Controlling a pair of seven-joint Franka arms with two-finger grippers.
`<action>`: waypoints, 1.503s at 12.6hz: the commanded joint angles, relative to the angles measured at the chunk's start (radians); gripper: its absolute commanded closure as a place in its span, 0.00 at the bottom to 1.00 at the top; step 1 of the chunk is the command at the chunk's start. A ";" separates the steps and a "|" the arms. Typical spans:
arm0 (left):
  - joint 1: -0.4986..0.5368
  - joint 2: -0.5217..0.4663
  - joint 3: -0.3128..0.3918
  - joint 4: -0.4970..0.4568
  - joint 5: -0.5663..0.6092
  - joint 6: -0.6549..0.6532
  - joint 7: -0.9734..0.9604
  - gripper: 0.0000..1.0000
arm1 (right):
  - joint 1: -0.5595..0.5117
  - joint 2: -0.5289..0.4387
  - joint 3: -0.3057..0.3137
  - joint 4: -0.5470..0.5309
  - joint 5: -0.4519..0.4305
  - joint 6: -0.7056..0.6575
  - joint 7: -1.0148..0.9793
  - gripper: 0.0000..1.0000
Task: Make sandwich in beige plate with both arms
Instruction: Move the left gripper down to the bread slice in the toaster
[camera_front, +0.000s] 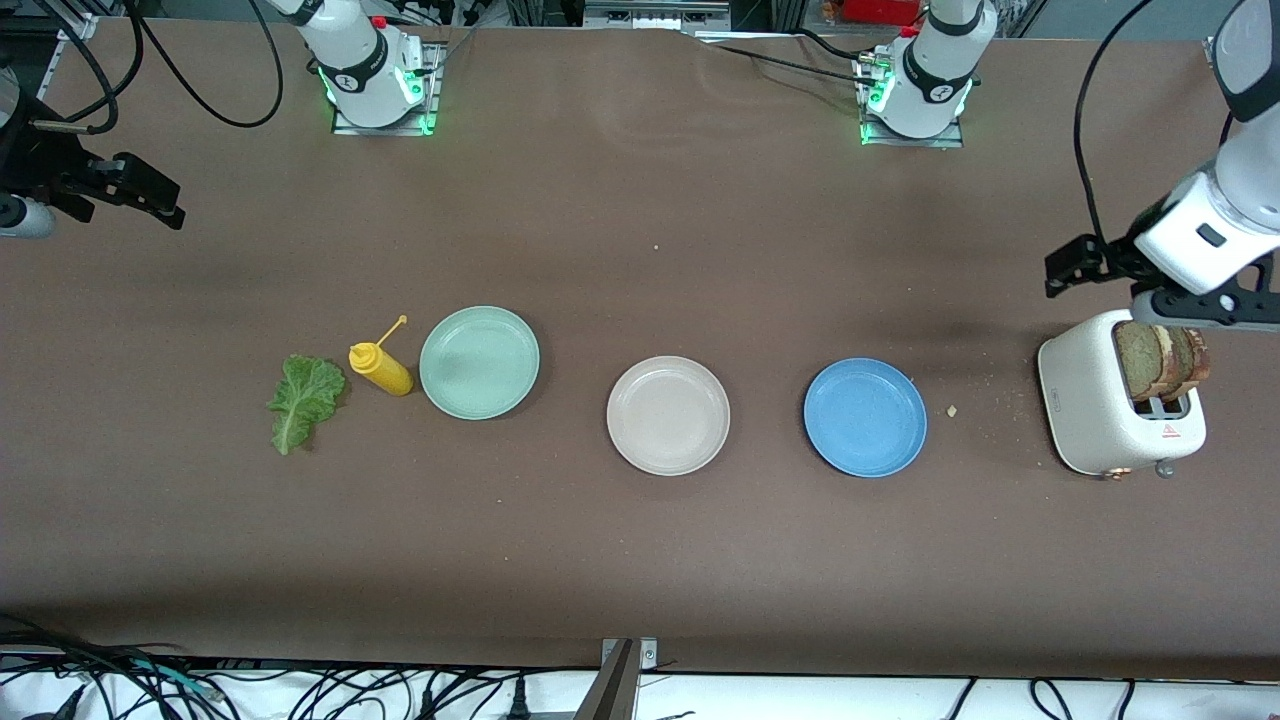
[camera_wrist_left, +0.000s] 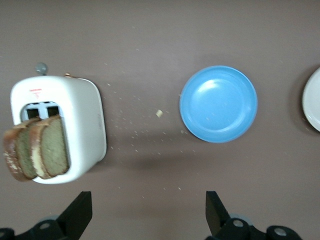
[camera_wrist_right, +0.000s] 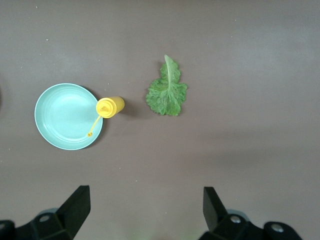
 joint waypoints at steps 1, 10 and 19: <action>0.056 0.047 -0.004 0.023 0.050 0.049 0.018 0.00 | -0.003 0.003 0.004 0.007 0.015 -0.002 0.001 0.00; 0.243 0.191 -0.004 -0.013 0.062 0.161 0.124 0.00 | -0.003 0.003 0.005 0.007 0.015 -0.004 0.001 0.00; 0.274 0.193 -0.009 -0.167 0.131 0.239 0.122 0.49 | -0.003 0.005 0.005 0.007 0.015 -0.004 0.003 0.00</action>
